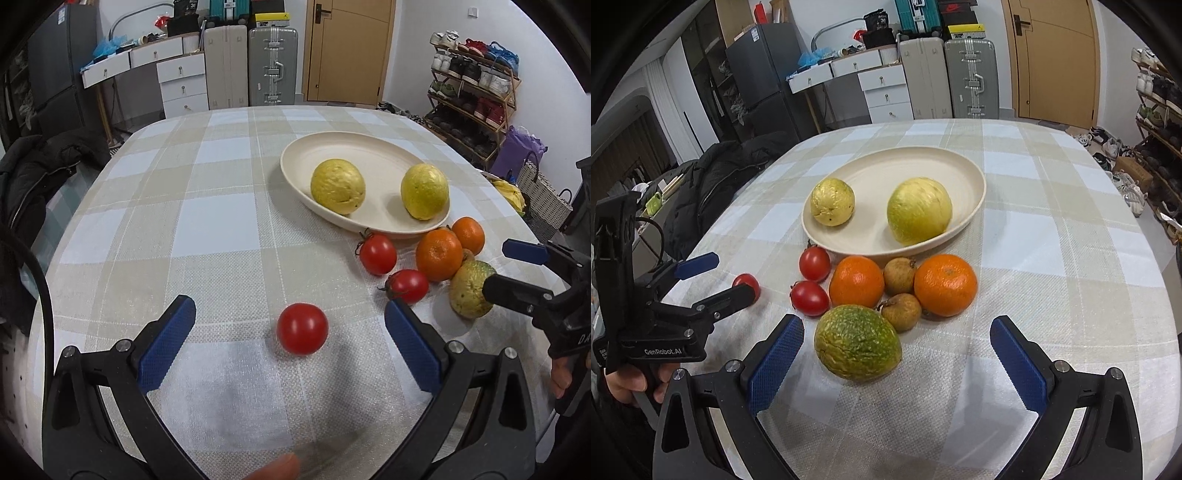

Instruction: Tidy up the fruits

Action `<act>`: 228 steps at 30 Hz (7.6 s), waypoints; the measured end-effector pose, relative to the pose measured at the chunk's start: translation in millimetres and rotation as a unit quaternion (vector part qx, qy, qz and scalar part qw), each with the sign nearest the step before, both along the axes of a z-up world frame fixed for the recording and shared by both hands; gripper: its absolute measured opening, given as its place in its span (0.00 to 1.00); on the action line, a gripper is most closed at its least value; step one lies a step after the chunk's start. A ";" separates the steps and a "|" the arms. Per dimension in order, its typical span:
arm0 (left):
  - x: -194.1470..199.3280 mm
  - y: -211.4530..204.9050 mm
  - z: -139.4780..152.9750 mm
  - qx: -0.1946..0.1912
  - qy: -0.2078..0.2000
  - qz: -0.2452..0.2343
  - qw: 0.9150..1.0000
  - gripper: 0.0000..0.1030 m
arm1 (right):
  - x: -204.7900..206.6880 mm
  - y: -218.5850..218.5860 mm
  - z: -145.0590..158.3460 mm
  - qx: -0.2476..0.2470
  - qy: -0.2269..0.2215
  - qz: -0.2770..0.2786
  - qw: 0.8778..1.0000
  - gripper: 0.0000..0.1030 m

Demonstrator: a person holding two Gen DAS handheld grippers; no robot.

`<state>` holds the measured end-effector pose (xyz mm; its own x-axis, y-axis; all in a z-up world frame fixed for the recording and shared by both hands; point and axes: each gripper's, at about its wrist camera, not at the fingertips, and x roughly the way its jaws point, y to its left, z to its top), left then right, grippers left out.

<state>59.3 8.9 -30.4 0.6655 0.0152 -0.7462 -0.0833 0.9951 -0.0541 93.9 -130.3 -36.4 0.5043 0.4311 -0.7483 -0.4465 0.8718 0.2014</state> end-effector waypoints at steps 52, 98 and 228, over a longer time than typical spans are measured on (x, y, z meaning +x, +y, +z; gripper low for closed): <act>6.2 2.5 -14.1 -0.024 0.047 -0.048 0.997 0.26 | -7.3 15.8 -13.2 0.017 0.039 0.069 0.997 0.61; 5.9 -15.2 11.0 -0.037 -0.032 -0.054 0.997 0.26 | -6.9 -18.2 27.3 0.071 -0.049 0.018 0.996 0.51; 36.7 -37.3 -3.1 -0.011 0.003 -0.055 0.998 1.00 | 51.7 -42.4 -14.1 0.013 0.019 -0.064 0.998 1.00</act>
